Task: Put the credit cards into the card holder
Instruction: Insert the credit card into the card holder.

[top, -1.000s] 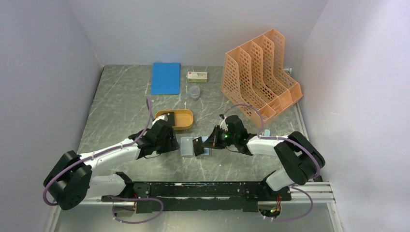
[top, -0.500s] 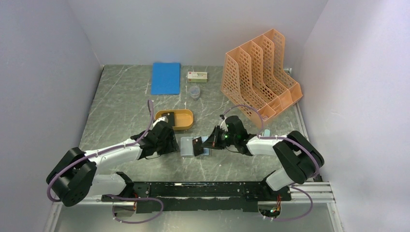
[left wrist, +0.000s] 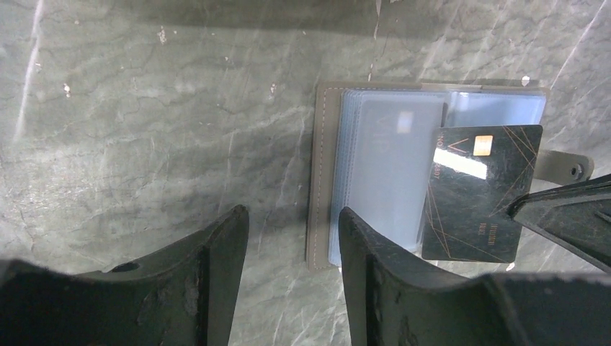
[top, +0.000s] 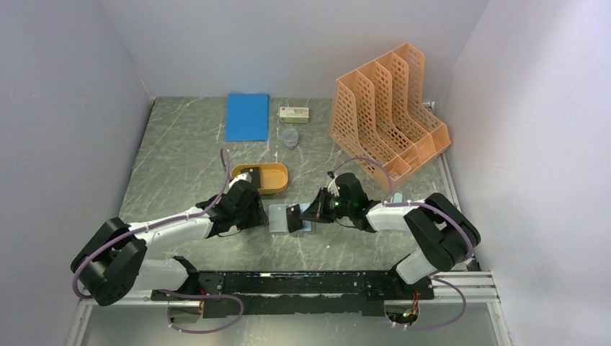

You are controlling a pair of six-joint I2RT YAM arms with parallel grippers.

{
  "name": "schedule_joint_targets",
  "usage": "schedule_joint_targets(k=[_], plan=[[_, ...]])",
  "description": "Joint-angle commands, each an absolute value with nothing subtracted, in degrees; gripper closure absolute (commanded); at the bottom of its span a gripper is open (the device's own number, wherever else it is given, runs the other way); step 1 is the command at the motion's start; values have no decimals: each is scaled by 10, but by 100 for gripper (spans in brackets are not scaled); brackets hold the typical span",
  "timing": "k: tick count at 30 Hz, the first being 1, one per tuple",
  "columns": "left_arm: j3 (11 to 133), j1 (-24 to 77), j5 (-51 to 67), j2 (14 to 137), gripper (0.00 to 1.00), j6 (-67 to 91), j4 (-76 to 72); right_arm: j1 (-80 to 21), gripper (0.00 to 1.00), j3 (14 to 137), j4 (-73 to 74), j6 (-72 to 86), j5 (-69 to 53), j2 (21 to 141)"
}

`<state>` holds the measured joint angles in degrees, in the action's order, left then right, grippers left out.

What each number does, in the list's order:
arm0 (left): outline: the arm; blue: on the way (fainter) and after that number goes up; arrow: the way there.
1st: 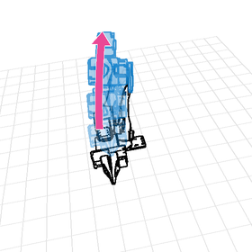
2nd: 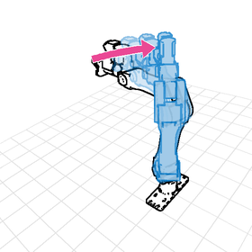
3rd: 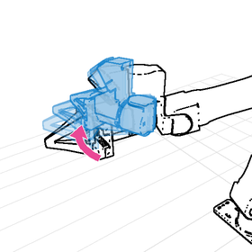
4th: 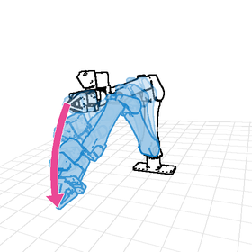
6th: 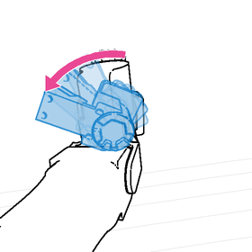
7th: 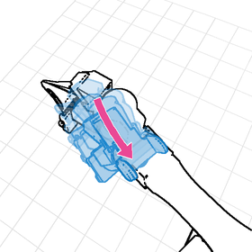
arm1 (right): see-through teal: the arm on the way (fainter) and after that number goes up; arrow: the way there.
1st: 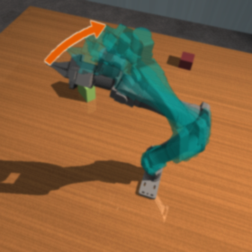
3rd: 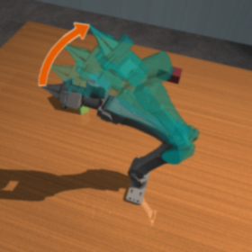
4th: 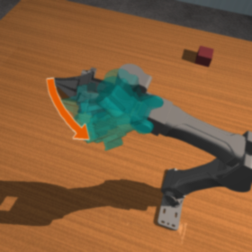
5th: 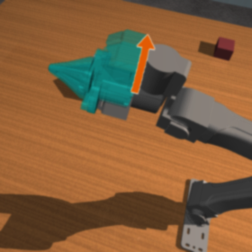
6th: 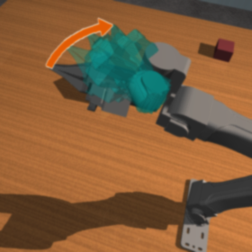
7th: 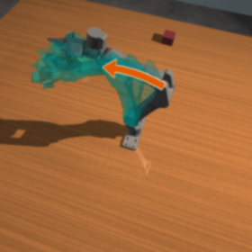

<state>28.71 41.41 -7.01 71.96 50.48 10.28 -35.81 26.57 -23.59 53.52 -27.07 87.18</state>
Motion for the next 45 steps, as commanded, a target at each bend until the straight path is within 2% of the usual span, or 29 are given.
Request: schedule_joint_targets(k=[1, 27, 45], plan=[[268, 416, -48, 737, 46, 514, 98, -360, 100, 261, -267, 547, -269, 883], [226, 416, -15, 732, 54, 528, 71, -395, 100, 256, -269, 583, -156, 892], [205, 416, -5, 723, 58, 534, 52, -468, 100, 255, -263, 631, -67, 895]])
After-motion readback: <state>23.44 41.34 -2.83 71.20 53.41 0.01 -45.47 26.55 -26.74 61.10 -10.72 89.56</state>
